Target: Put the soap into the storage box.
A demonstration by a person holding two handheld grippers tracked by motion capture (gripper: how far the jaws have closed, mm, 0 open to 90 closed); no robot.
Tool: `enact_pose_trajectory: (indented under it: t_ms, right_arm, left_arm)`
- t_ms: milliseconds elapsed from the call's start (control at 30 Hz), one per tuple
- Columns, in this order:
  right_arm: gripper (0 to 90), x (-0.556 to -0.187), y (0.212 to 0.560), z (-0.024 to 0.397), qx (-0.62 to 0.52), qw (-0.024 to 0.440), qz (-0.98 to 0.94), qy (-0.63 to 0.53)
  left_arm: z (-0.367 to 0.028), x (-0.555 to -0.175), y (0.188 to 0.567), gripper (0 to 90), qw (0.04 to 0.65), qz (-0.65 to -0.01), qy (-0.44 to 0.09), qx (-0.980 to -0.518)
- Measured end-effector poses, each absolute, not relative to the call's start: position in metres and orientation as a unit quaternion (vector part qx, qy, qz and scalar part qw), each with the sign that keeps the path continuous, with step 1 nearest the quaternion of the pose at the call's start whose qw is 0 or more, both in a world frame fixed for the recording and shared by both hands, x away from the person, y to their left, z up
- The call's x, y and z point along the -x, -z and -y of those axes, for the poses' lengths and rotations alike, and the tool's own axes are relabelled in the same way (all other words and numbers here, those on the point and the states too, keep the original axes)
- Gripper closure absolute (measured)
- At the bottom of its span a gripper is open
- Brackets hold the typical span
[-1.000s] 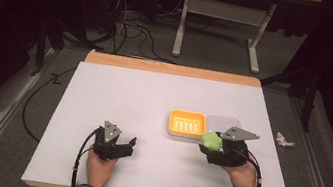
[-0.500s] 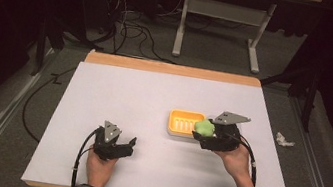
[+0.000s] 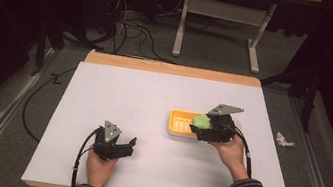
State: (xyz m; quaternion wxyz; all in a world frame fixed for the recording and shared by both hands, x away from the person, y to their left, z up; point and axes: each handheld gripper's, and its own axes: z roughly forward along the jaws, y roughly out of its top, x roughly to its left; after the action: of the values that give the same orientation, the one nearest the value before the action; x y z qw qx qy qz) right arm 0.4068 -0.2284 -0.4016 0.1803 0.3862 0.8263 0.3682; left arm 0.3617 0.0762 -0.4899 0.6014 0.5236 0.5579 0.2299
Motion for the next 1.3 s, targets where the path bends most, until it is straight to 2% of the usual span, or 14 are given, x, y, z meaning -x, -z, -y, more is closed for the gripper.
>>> enact_pose_trajectory:
  t_ms: [1300]
  right_arm:
    - [26.8,-0.441,0.437,0.216,-0.419,0.166,-0.833,-0.321]
  left_arm:
    - [-0.077,-0.362,0.489,15.8,0.601,-0.561,-0.230,-0.520]
